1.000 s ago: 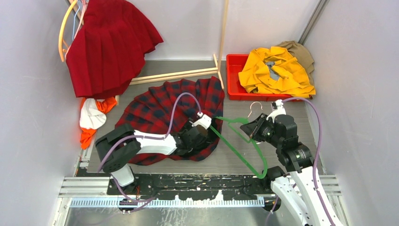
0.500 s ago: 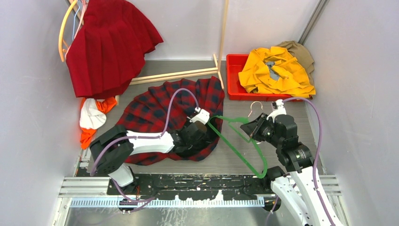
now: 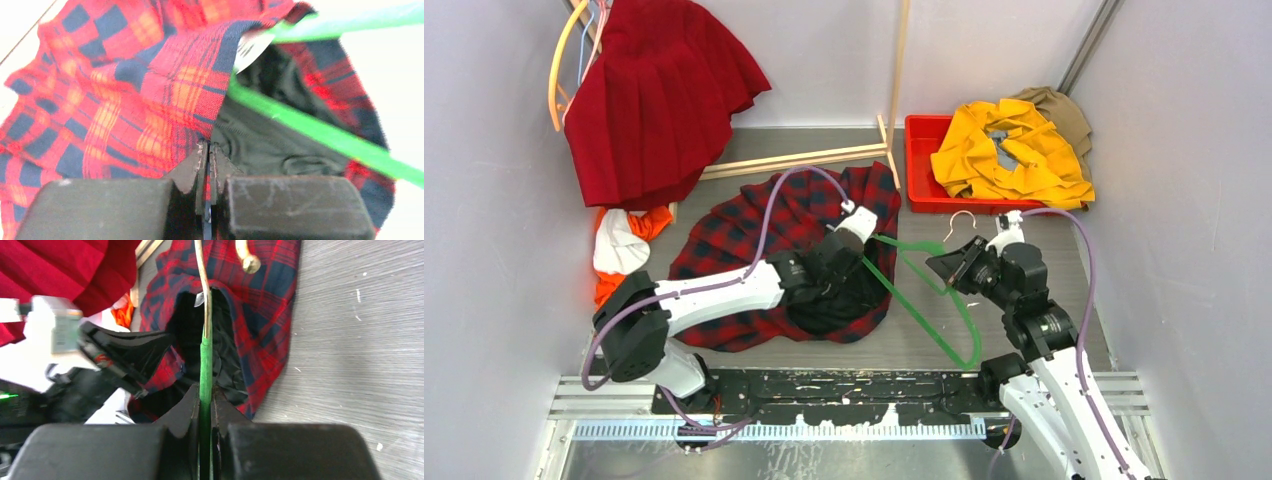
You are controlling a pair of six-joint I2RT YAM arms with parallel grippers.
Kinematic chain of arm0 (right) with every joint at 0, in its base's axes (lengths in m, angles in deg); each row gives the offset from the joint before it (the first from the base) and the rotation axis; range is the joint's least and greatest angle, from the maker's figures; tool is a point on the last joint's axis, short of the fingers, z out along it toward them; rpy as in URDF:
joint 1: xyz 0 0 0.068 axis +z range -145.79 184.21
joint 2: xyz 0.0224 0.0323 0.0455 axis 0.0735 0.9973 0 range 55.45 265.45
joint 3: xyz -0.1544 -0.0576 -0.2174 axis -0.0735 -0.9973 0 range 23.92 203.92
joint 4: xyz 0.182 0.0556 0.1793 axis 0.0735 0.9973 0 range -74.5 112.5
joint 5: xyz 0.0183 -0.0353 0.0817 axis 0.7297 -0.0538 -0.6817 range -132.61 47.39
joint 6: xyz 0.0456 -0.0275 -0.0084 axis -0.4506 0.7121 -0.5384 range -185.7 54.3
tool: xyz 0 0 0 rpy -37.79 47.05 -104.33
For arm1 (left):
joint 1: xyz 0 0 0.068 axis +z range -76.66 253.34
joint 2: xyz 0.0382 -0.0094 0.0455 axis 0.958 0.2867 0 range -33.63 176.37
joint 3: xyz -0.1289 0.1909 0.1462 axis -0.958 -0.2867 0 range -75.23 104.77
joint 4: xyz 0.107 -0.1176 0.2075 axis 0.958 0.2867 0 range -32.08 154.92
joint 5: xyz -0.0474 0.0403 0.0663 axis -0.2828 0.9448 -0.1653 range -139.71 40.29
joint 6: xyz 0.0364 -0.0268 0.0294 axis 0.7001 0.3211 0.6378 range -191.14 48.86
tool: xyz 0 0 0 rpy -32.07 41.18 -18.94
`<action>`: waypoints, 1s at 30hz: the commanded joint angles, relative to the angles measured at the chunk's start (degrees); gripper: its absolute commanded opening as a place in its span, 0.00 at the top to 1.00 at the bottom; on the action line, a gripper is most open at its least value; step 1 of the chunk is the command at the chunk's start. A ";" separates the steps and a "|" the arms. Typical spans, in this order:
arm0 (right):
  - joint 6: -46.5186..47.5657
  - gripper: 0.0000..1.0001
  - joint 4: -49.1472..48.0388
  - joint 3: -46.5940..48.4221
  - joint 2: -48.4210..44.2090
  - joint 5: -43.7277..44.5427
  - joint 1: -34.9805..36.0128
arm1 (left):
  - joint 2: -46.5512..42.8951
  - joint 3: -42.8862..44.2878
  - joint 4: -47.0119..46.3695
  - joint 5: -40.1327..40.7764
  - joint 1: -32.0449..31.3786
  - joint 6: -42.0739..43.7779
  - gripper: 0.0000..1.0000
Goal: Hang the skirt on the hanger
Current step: Adjust the skirt on the hanger.
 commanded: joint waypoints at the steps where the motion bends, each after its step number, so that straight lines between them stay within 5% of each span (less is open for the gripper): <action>1: -6.70 0.99 -14.12 -2.23 1.91 -2.56 0.20 | -3.25 10.07 7.97 -10.92 0.34 -0.57 0.96; 12: -13.96 0.99 -37.39 -9.81 12.53 -1.73 5.93 | -1.33 23.24 15.17 -25.75 0.72 -3.26 0.95; 22: -10.97 0.99 -50.23 -11.33 23.00 13.14 14.77 | -0.84 31.64 17.02 -37.14 0.75 -9.16 0.93; 30: -4.94 0.99 -65.53 -13.78 34.50 22.83 21.00 | -2.36 32.31 25.24 -30.75 1.90 -8.59 0.88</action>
